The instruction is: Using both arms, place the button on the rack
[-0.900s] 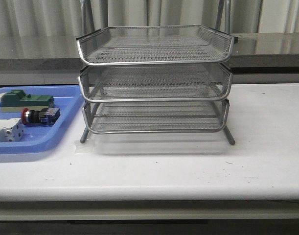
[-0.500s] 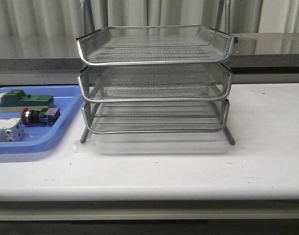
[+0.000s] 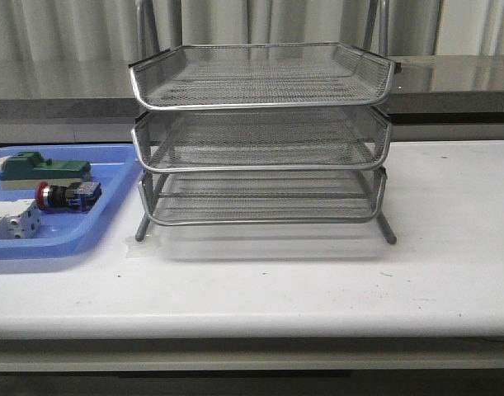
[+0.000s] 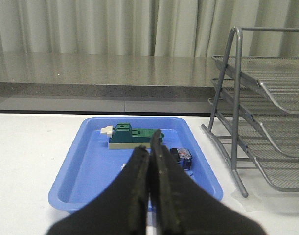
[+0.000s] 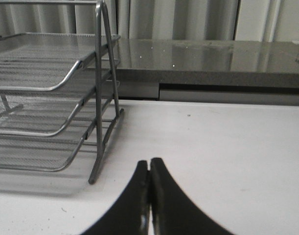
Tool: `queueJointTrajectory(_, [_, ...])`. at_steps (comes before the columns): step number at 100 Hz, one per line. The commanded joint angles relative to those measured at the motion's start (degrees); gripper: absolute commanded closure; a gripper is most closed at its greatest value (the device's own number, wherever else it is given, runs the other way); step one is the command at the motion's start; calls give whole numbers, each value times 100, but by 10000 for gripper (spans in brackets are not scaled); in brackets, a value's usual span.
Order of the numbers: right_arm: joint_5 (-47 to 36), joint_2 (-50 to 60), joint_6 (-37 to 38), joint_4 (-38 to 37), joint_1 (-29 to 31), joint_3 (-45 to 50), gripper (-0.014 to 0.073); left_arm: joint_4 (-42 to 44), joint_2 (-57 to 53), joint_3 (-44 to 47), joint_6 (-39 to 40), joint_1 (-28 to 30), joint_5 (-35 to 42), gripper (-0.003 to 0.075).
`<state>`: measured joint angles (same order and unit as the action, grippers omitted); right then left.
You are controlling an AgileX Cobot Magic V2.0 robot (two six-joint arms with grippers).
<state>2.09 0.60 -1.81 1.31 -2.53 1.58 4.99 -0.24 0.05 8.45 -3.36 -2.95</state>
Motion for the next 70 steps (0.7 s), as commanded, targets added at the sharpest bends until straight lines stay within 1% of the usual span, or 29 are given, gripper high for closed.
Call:
queueJointTrajectory(1, [-621,101,-8,110,17,-134,654,1,-192,250,62,18,480,740])
queueJointTrajectory(8, [-415,75,-8,399,17,-245,654,1,-192,250,62,18,480,740])
queueJointTrajectory(20, [227,-11,-8,881,17,-644,654,1,-192,250,62,18,480,740])
queueJointTrajectory(34, [911,-450,-8,1041,17,-1347,654,1,-192,250,62,18,480,740])
queueJointTrajectory(48, [1837,-1265,-8,1042,17,-2294,654,1,-192,250,62,18,480,740])
queueJointTrajectory(70, [3332,-2861,-8,1128,17,-3760,654,1,-192,250,62,18,480,740])
